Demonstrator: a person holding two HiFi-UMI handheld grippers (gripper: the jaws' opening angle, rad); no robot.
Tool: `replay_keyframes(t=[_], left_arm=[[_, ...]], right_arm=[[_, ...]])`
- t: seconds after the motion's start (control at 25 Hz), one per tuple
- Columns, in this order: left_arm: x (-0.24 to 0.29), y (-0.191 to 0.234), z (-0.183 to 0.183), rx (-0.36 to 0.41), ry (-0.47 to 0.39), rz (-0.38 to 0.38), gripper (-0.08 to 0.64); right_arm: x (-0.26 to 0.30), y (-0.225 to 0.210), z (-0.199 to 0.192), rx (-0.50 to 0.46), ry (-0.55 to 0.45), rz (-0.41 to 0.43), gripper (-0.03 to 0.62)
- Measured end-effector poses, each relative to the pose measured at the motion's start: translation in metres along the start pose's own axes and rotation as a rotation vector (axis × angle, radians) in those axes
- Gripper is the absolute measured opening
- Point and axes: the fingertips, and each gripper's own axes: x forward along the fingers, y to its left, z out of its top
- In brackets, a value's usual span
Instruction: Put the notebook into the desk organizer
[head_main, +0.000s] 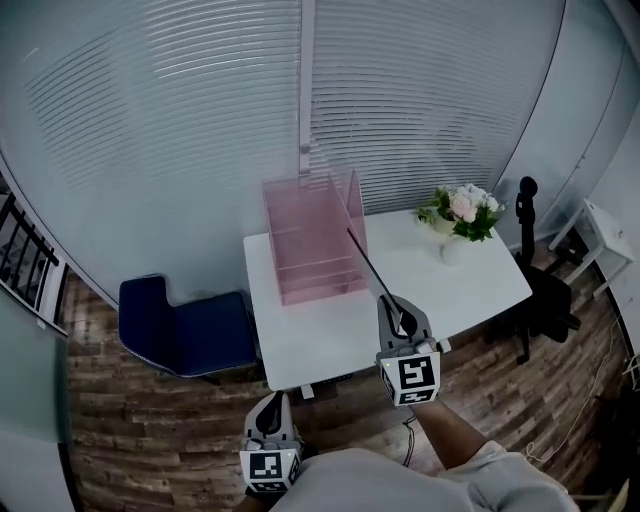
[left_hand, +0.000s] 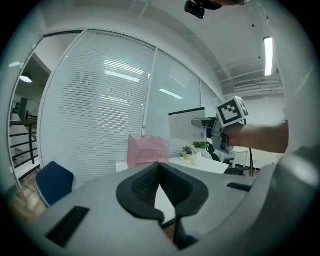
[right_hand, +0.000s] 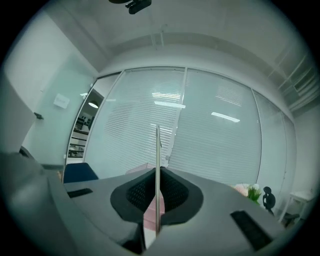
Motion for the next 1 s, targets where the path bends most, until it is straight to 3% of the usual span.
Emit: replay_keyframes(t=[0.2,0.36,0.6,0.8,1.0], left_arm=[[0.029,0.051,0.019,0.009,-0.046,-0.037,0.008],[0.046,0.085,0.023,0.015,-0.03,-0.047,0.008],[0.061,0.104,0.016,0.001,-0.004,-0.023,0.008],[0.072,0.111,0.023,-0.011,-0.013,0.04,0.008],[0.076,0.114,0.021,-0.063,0.031,0.114,0.009]], right_arm=[[0.082,0.007,0.013,-0.132,0.042,0.011,0.023],[0.143,0.008,0.019,-0.264,0.091,0.021,0.023],[0.232,0.015,-0.009,-0.594,0.242,0.106,0.023],[0.296,0.03,-0.048,-0.89,0.328,0.204,0.023],[0.326,0.041,-0.078,-1.067,0.373,0.285,0.023]])
